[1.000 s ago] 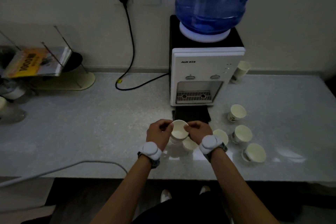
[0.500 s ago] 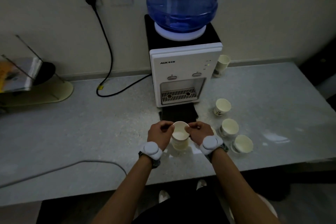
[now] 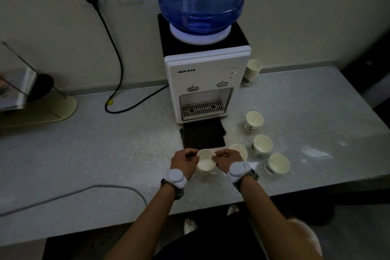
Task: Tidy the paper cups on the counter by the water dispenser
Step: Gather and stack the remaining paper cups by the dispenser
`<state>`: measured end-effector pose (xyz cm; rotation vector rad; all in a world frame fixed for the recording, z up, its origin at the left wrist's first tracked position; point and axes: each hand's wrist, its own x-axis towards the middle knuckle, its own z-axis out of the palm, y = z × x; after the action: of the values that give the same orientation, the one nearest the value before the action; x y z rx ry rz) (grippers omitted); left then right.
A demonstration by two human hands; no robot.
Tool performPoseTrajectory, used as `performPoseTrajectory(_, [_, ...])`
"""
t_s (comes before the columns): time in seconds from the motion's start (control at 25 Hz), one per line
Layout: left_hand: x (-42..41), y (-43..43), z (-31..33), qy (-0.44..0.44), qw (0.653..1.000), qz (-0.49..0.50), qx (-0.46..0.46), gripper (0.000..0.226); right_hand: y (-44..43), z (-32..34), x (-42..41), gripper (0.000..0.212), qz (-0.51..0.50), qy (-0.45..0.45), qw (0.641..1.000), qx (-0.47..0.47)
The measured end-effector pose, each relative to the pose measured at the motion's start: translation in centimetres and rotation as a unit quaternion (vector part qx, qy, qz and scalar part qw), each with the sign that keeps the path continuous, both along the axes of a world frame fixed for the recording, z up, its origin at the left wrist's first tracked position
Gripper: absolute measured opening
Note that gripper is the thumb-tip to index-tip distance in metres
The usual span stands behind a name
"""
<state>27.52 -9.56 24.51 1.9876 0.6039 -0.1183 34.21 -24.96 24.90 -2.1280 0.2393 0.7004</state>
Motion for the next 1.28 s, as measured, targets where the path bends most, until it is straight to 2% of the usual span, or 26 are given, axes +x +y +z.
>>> performPoseTrajectory(0.32, [-0.8,-0.6,-1.2,0.029,0.999,-0.005,0.013,0.022,-0.6,-1.1,-0.8,0.025,0.026,0.007,1.000,0.005])
performPoseTrajectory(0.8, [-0.7,-1.4,-0.3,0.008,1.000,-0.004,0.004,0.022,-1.6,-0.6,-0.3,0.021,0.014,0.035,0.999,0.024])
performPoseTrajectory(1.0, [0.7,-2.4,1.9,-0.040,0.999,-0.012,0.022,0.023,-3.0,1.7,1.3,0.022,0.029,-0.028,0.999,0.011])
performPoseTrajectory(1.12, [1.8,-3.2,3.3,-0.072,0.997,-0.017,0.016,0.024,-4.0,2.8,2.2,0.020,-0.014,-0.043,0.998,0.030])
performPoseTrajectory(1.24, [2.8,-4.0,4.4,-0.097,0.995,-0.024,-0.009,0.022,-4.9,3.7,3.0,0.006,-0.067,-0.056,0.995,0.046])
performPoseTrajectory(1.28, [3.2,-4.4,4.8,-0.104,0.994,-0.027,-0.025,0.021,-5.2,4.0,3.3,0.010,-0.077,-0.060,0.994,0.046])
